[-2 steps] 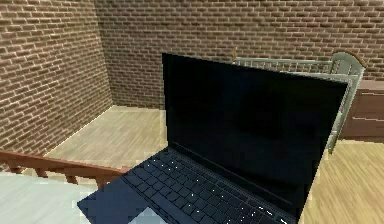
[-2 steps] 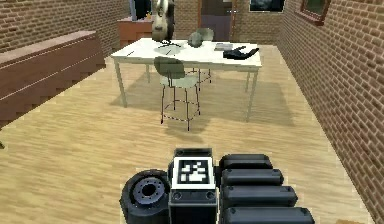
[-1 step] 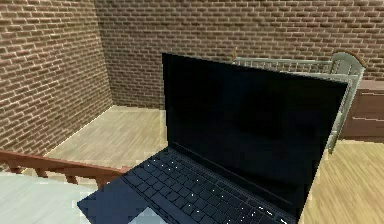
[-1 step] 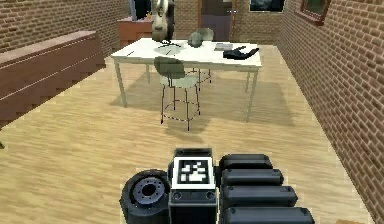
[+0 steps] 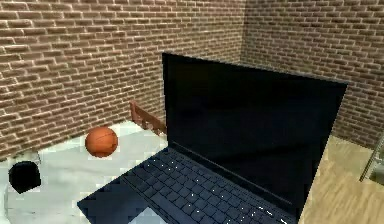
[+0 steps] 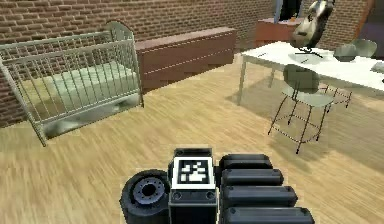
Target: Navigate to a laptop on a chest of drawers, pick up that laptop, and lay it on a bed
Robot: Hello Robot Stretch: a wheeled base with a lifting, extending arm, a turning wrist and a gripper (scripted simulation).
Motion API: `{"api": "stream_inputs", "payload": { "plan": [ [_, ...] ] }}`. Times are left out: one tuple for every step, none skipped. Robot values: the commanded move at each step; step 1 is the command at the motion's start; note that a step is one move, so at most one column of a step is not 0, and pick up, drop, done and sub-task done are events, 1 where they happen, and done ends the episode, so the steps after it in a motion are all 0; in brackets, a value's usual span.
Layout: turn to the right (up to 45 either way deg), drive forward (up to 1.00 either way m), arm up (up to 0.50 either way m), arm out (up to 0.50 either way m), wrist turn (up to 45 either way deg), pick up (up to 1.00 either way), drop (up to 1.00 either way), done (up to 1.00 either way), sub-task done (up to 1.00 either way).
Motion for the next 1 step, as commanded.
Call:
{"api": "stream_inputs", "payload": {
  "plan": [
    [45.0,0.00,0.00,0.00,0.0,0.00,0.00,0.00,0.00]
  ]
}}
